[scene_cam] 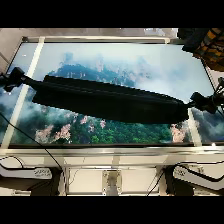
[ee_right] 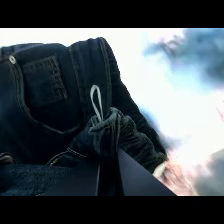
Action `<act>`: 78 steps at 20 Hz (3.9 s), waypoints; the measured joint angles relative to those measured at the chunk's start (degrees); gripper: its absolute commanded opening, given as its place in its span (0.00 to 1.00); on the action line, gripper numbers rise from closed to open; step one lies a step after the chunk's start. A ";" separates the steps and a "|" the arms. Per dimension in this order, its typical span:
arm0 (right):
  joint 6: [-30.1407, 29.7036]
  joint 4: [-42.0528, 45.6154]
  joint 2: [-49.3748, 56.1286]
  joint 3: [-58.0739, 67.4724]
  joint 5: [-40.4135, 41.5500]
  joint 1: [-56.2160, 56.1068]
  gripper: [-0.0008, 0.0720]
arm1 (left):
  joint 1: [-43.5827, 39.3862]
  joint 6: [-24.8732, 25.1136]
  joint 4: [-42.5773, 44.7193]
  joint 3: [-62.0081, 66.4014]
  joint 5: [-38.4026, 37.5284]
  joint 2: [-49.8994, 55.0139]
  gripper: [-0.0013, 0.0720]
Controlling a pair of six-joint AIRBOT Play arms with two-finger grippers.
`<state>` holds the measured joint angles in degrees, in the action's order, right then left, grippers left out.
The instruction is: Fold the clothes and pants, and hang the long-sleeved shirts on hangers.
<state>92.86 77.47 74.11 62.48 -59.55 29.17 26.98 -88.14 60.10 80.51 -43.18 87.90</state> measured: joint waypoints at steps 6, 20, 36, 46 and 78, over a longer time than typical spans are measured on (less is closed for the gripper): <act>2.05 -6.78 4.35 0.00 13.31 -2.05 0.02 | -2.73 -3.02 -3.89 2.82 5.05 8.24 0.03; 6.19 -13.68 14.43 0.96 35.95 -7.41 0.22 | -3.91 -21.55 5.22 3.85 19.87 14.14 0.60; -6.23 -5.88 17.11 22.18 14.38 -11.32 0.46 | -5.05 10.69 12.22 4.85 4.90 13.51 0.66; -9.88 -5.51 17.11 23.56 3.41 -15.06 0.48 | -5.38 1.42 22.62 4.85 -1.38 15.78 0.42; -16.90 -11.67 0.37 -4.17 -2.82 -40.00 0.03 | 0.87 8.76 42.25 -45.75 -11.91 -43.74 0.34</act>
<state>75.96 65.80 74.48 58.30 -62.37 -10.83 27.86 -79.37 102.35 34.76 -55.09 44.16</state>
